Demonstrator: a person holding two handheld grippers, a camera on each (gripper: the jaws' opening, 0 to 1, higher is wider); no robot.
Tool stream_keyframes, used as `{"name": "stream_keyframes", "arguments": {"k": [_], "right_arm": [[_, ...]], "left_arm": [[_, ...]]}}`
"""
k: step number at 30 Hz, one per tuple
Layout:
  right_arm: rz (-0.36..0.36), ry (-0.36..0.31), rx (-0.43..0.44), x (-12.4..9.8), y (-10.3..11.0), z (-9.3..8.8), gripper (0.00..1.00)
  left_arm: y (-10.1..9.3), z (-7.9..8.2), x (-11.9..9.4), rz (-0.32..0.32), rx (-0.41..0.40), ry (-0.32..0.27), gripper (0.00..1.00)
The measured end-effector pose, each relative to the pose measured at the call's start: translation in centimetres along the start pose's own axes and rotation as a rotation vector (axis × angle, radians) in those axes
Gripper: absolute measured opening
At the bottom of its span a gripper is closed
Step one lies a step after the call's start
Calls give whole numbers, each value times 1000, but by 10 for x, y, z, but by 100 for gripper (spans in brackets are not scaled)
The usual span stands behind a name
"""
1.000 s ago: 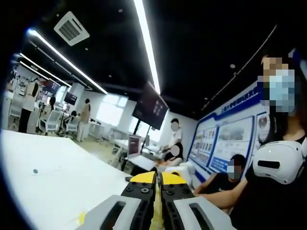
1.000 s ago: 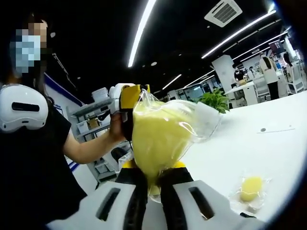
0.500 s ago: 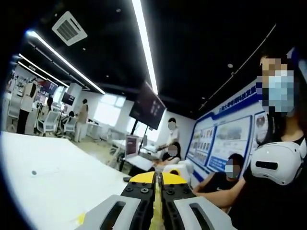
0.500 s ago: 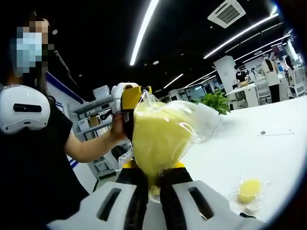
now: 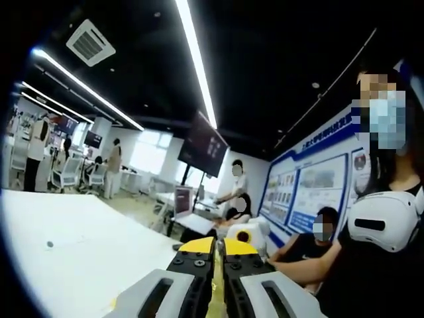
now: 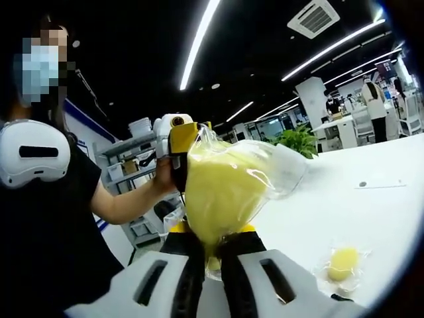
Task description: Compare the silicone blocks by pressing each to a similar depth, holding the contact briefly, and releasing to observe deformation and rebound differences across the visible hardness samples.
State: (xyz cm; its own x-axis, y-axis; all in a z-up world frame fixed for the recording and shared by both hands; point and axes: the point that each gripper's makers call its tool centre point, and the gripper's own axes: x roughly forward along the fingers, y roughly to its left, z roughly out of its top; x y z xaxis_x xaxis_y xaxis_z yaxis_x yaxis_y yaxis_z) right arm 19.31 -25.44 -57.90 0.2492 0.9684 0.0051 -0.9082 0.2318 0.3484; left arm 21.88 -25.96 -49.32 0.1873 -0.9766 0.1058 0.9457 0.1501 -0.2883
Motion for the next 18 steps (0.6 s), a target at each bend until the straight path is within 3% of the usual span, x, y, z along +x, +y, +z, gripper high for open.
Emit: {"name": "stream_keyframes", "arguments": {"k": [18], "right_arm": [[0,29,-24,-1,7,1,3]], "left_arm": [[-8,1,-3,3,-5,-8,1]]}}
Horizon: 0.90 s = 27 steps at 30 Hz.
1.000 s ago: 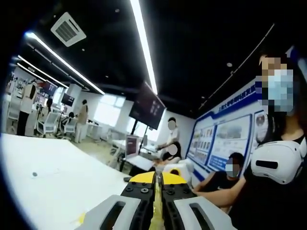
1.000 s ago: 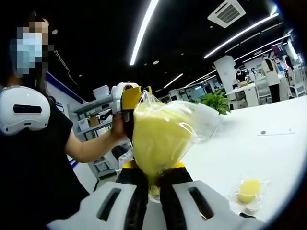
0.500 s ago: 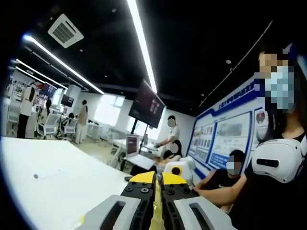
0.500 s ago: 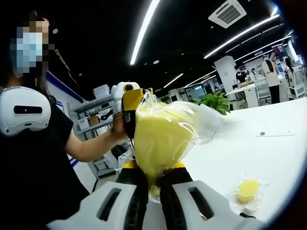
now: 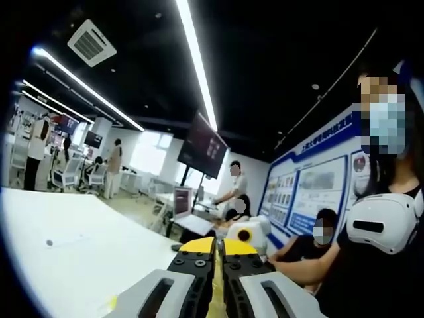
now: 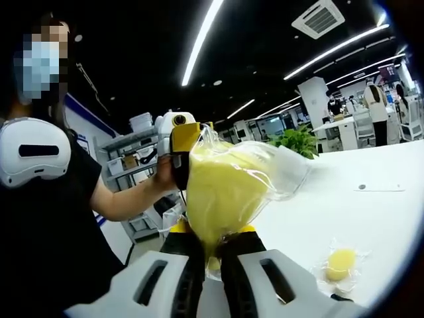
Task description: Compare the silicone blocks by pressing each to a similar depth, holding the contact briefly, and releasing to observe deformation and rebound differences across the visible hardness samples.
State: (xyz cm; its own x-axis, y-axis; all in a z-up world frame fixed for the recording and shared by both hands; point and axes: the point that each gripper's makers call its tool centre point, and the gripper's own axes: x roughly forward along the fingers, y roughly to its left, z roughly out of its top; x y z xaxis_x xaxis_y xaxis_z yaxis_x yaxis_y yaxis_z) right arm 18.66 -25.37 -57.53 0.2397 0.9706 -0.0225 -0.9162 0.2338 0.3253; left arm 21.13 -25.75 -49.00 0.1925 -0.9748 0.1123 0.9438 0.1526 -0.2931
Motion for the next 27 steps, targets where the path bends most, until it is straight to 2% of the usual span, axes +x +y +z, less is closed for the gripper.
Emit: {"name": "stream_keyframes", "arguments": {"k": [12,20,27], "right_arm": [[2,8,6,-4,7,-1,3],[-1,4,16,-7,9,-2,3],[-6,6,18,-9,8,-3,3]], "left_arm": [[-7,-1,3,2,18,1,1],[-6,-3,4,6,-7,3,0],[-5,-4,5,9,3,8,0]]}}
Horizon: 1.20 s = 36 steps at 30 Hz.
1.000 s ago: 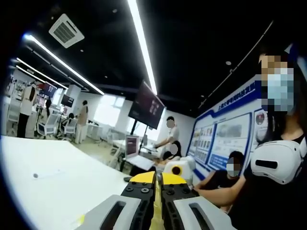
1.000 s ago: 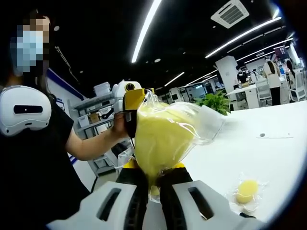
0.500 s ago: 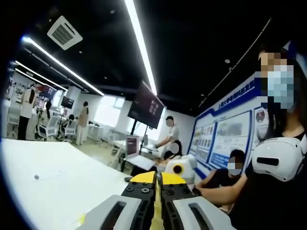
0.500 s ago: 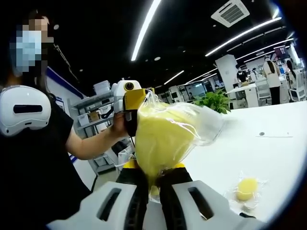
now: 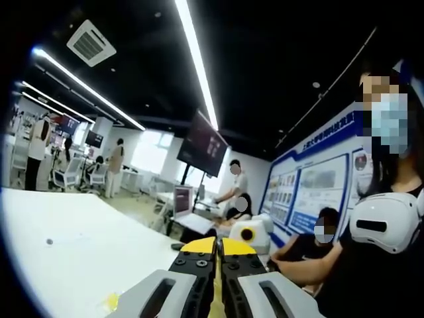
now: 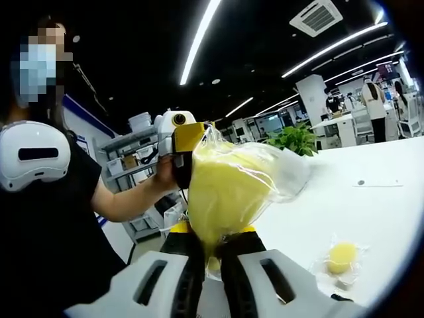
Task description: Compare the silicone blocks by pressing each to a similar depth, holding the contact briefly, and releasing to observe deformation and rebound differences across the visible hardness samples.
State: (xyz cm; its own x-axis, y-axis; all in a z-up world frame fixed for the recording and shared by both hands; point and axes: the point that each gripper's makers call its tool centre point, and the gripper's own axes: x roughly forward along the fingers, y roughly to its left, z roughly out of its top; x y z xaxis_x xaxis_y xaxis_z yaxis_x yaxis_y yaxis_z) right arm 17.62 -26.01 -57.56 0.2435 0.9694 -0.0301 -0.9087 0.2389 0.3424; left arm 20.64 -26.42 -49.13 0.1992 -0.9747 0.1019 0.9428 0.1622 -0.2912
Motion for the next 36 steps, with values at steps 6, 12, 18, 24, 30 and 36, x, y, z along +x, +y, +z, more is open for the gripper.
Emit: {"name": "stream_keyframes", "arguments": {"k": [6,12,18,24,30,36], "right_arm": [[-13,-4,10,0,-3,-2,3],[-27,6,15,1,-8,-3,2],[-38,6,12,3,-14,-2,1],[-32,6,15,9,-18,-3,1],[-22,7,35,15,-22,-2,4],[-78,-27,-46,19,-33,-2,9]], "left_arm": [[4,-2,1,6,-1,8,0],[11,-3,2,20,0,11,0],[17,-2,3,44,26,5,0],[22,-3,-1,66,22,-9,0],[27,0,-6,83,-4,-38,0],[28,1,-7,85,-2,-55,0]]}}
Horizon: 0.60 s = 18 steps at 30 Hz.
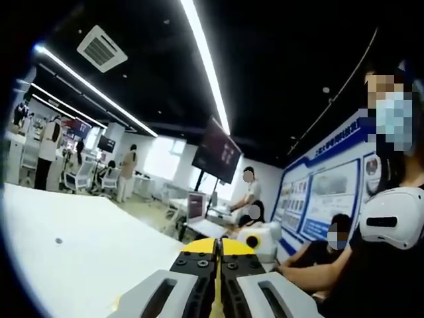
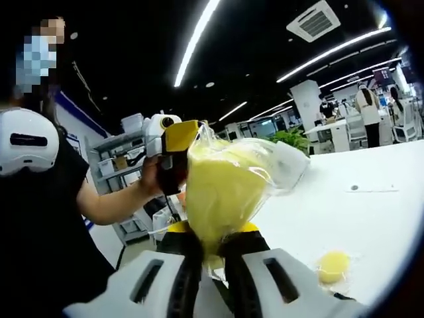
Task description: Compare the silicone blocks by pressing each to a similar depth, holding the contact briefly, and releasing to observe deformation and rebound differences across the visible hardness samples.
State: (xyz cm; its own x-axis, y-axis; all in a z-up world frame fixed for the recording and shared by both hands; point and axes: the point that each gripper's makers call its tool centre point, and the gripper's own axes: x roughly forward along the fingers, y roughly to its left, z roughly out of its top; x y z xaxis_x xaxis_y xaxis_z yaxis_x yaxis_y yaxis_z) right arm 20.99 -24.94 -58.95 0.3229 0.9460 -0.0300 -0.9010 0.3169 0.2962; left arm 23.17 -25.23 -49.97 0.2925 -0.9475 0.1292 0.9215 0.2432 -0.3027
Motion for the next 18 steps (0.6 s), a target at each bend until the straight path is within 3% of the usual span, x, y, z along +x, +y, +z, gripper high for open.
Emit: {"name": "stream_keyframes", "arguments": {"k": [1,5,9,13,18], "right_arm": [[-22,-1,-44,1,-4,0,11],[-52,-10,-46,0,-10,1,19],[-122,32,-79,-2,-24,-8,27],[-172,44,-76,-4,-34,-13,39],[-231,88,-67,-10,-44,-27,44]], "left_arm": [[0,0,0,0,-3,0,0],[2,1,-3,0,-27,-18,0],[9,0,-6,20,-48,-18,0],[14,-2,-11,23,-69,-32,0],[23,-11,-16,53,-86,-25,0]]}}
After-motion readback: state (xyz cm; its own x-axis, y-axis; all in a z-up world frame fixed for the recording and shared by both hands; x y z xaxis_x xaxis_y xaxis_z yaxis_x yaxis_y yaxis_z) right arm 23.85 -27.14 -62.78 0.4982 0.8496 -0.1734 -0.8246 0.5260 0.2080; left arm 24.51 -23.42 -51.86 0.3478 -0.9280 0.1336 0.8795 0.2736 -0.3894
